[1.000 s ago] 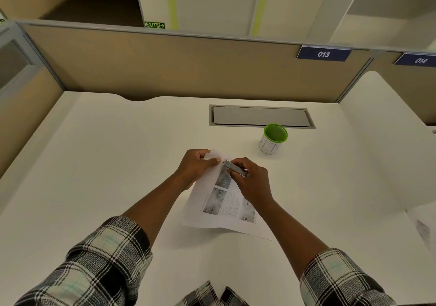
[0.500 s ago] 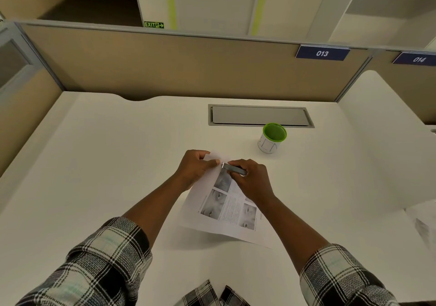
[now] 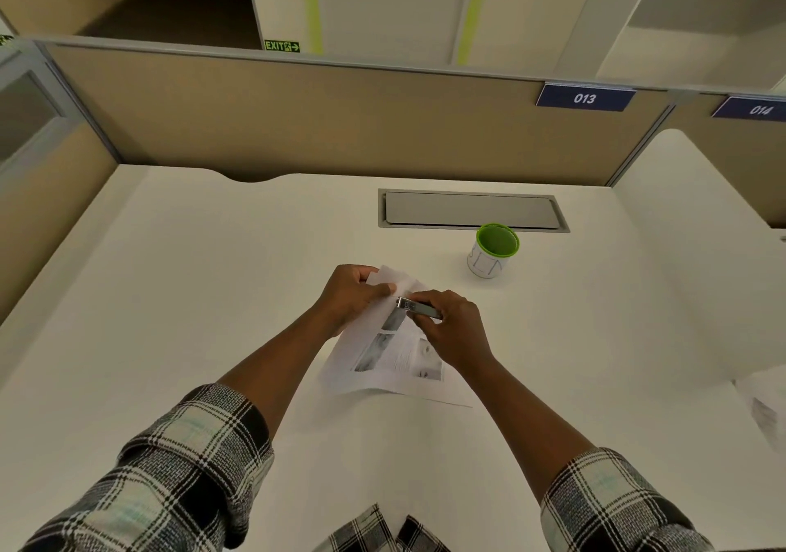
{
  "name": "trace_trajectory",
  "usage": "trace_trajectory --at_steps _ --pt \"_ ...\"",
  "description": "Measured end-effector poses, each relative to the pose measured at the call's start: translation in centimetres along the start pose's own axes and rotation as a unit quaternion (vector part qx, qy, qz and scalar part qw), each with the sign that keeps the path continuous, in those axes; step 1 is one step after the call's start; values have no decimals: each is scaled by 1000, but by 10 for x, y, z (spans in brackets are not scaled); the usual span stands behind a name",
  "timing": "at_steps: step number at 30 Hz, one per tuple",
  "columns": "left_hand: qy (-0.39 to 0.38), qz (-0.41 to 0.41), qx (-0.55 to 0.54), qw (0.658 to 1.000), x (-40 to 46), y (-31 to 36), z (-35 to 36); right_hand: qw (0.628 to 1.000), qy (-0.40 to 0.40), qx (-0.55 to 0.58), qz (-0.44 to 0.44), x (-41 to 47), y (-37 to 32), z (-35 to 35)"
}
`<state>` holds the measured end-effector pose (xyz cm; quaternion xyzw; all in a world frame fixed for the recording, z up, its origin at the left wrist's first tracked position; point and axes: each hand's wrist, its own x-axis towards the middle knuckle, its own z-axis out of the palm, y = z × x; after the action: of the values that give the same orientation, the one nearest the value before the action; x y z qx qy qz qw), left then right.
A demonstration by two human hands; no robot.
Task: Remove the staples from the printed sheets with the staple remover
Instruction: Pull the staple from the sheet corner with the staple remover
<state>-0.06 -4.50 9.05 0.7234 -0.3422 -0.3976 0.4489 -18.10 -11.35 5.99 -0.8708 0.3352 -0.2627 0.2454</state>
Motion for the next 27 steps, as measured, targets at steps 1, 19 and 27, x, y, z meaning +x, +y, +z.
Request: trace_trajectory --at_steps 1,19,27 --pt "-2 5 3 1000 0 0 0 1000 5 4 2 -1 -1 -1" --pt "-19 -23 -53 998 -7 -4 7 998 34 33 30 -6 -5 -4" --pt "-16 -6 -67 998 -13 -1 6 998 45 25 24 -6 -8 -7"
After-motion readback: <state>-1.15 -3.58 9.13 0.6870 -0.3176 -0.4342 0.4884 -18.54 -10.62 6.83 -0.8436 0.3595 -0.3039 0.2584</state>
